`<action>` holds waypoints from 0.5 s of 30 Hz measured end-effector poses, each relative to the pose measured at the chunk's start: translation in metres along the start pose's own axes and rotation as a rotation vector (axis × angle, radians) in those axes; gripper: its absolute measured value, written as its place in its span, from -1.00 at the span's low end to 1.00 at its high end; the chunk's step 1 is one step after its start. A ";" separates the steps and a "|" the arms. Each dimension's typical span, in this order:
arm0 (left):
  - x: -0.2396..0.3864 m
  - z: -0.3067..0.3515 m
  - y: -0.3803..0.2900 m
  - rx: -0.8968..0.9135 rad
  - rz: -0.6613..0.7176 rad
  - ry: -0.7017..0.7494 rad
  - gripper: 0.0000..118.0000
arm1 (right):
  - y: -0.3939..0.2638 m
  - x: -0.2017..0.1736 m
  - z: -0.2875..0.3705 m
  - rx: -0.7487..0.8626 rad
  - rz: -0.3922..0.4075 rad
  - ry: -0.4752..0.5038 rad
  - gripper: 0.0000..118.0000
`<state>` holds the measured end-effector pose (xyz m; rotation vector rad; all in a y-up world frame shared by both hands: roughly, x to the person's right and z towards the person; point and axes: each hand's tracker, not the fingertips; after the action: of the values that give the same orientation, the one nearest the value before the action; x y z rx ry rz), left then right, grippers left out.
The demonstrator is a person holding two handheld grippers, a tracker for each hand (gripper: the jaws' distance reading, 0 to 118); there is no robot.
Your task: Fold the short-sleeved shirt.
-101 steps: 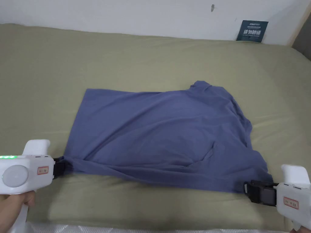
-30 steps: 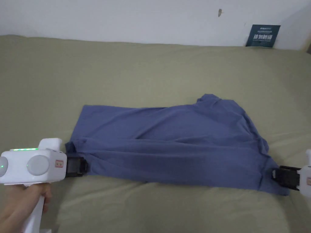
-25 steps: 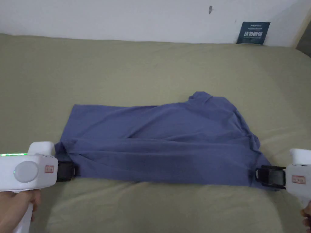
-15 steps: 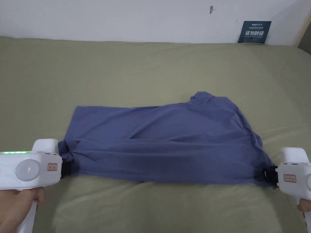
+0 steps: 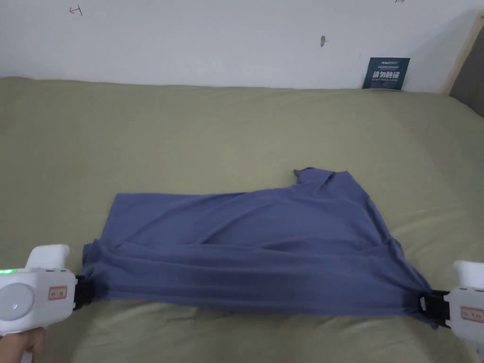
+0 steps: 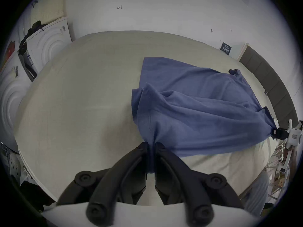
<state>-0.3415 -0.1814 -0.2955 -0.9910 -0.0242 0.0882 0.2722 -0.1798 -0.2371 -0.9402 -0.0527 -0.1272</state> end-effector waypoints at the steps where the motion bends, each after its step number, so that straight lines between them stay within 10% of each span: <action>1: -0.003 0.004 -0.007 -0.001 0.003 0.000 -0.84 | -0.006 -0.001 0.003 -0.004 0.001 0.002 -0.91; 11: -0.012 0.008 -0.029 -0.016 0.030 -0.016 -0.84 | -0.019 -0.014 -0.004 -0.030 0.033 -0.025 -0.89; 12: -0.012 0.009 -0.029 -0.007 0.026 -0.021 -0.58 | -0.017 -0.015 -0.003 -0.029 0.039 -0.027 -0.64; 14: -0.017 0.012 -0.028 0.009 0.035 -0.045 0.67 | -0.013 -0.017 0.002 -0.021 0.045 -0.036 0.63; 15: -0.019 0.012 -0.025 -0.006 0.040 -0.024 0.98 | -0.009 -0.016 0.005 -0.014 0.045 -0.041 1.00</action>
<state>-0.3592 -0.1869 -0.2675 -0.9962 -0.0269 0.1372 0.2554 -0.1796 -0.2285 -0.9574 -0.0688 -0.0667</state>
